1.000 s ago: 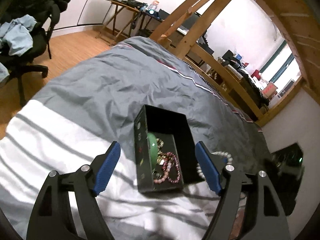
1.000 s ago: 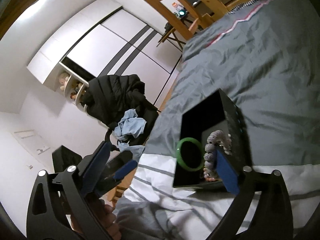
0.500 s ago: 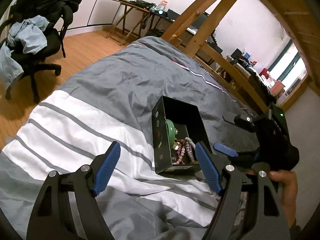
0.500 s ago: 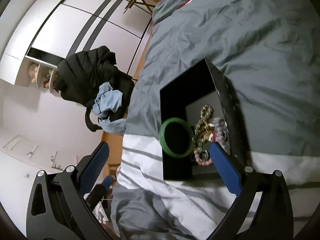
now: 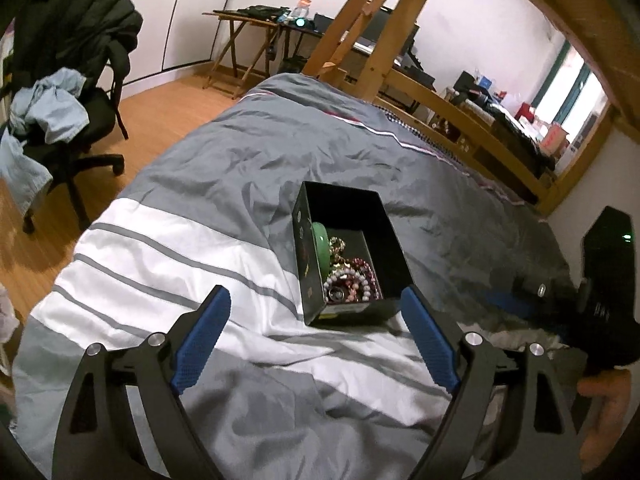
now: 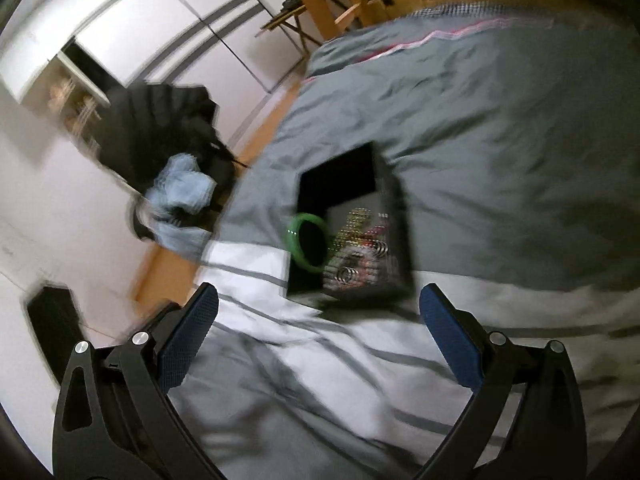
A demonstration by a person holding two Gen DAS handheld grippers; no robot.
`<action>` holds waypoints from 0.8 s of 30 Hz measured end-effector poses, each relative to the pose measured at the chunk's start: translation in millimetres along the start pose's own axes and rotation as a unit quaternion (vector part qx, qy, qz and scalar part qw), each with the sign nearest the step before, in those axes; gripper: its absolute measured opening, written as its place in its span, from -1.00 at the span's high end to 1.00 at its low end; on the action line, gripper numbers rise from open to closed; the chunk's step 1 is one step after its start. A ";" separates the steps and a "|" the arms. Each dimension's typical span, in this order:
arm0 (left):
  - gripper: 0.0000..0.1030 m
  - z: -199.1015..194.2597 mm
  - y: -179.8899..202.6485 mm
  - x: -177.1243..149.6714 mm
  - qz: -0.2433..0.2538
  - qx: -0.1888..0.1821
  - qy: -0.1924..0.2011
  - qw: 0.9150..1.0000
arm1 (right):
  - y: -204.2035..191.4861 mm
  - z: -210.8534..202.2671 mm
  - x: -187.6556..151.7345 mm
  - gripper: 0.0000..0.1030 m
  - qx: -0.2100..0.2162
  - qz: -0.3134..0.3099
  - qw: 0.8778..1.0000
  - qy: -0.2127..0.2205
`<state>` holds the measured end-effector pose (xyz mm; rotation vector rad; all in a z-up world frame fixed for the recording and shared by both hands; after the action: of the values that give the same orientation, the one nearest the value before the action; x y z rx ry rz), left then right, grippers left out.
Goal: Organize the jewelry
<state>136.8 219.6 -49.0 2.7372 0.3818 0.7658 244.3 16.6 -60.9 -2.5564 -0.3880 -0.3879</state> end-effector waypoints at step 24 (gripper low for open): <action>-0.83 -64.6 28.6 -33.8 0.078 0.138 0.004 0.987 | -55.8 -78.7 -70.9 -0.93 -0.166 -0.088 0.980 0.058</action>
<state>79.2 194.4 -2.2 3.0533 0.2971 0.8161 144.5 6.7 4.6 -2.8108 -0.5488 -0.7184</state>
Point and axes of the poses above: each gripper's, at about its wrist camera, not at the fingertips, and z roughly the way its jaws point, y to its right, x to its top, the point moved 2 cm from there along z, roughly the way its jaws point, and after that the axes turned 13 degrees about -y, right-handed, at the moved point
